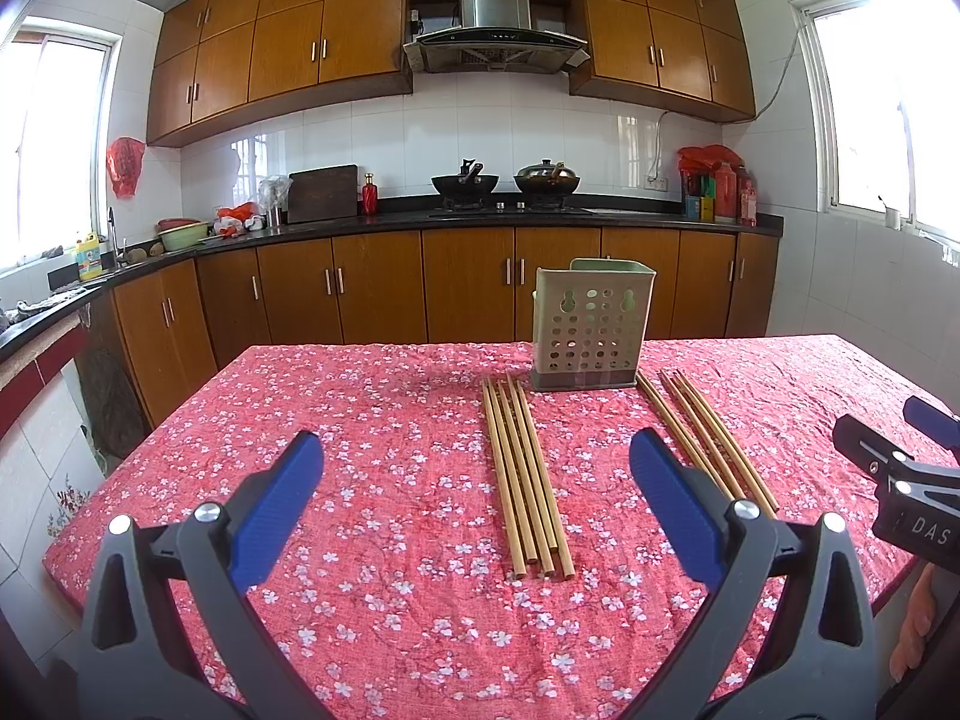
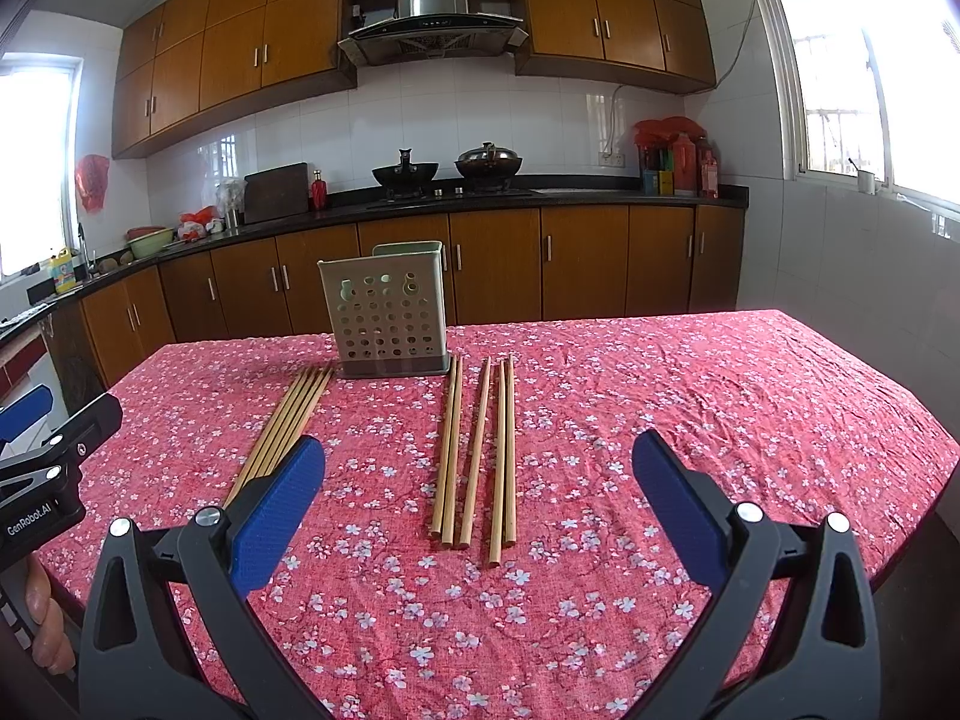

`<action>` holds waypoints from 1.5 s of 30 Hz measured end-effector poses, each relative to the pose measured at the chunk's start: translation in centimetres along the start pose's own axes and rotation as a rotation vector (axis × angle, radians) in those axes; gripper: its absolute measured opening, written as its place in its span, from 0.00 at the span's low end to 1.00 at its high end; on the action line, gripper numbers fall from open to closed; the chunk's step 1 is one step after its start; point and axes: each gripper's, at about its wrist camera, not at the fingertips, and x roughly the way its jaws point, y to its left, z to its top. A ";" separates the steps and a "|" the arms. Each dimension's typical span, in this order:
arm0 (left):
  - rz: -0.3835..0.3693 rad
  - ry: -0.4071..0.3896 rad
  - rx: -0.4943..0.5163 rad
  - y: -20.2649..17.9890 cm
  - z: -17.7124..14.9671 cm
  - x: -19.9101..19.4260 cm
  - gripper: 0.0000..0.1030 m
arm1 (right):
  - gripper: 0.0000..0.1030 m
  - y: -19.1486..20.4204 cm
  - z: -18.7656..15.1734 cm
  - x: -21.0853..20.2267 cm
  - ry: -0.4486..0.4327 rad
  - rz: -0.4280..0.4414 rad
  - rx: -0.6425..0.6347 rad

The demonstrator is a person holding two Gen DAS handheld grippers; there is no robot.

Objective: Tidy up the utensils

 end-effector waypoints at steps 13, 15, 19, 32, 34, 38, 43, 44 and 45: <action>-0.003 -0.001 0.002 -0.6 -0.3 0.1 0.96 | 0.98 0.0 0.0 0.0 0.001 0.001 0.001; -0.003 0.000 0.001 -0.6 -0.3 0.1 0.96 | 0.98 0.0 0.0 0.0 0.001 0.001 0.001; -0.003 0.000 0.001 -0.7 -0.4 0.1 0.96 | 0.98 0.0 0.0 0.0 0.001 0.001 0.001; -0.002 0.002 0.002 -0.6 -0.5 0.1 0.96 | 0.98 0.0 0.1 0.0 0.002 0.001 0.001; -0.002 0.002 0.002 -0.5 -0.5 0.1 0.96 | 0.98 0.1 0.1 0.0 0.002 0.001 0.001; -0.002 0.002 0.002 -0.5 -0.5 0.1 0.96 | 0.98 0.0 0.1 0.0 0.003 0.001 0.001; -0.001 0.003 0.002 -0.5 -0.5 0.2 0.96 | 0.98 0.0 0.2 0.0 0.003 0.001 0.002; -0.002 0.004 0.002 -0.6 -0.8 0.2 0.96 | 0.98 0.0 0.2 0.1 0.003 0.001 0.001; -0.001 0.003 0.002 -0.6 -0.8 0.2 0.96 | 0.98 0.0 0.2 0.0 0.003 0.001 0.002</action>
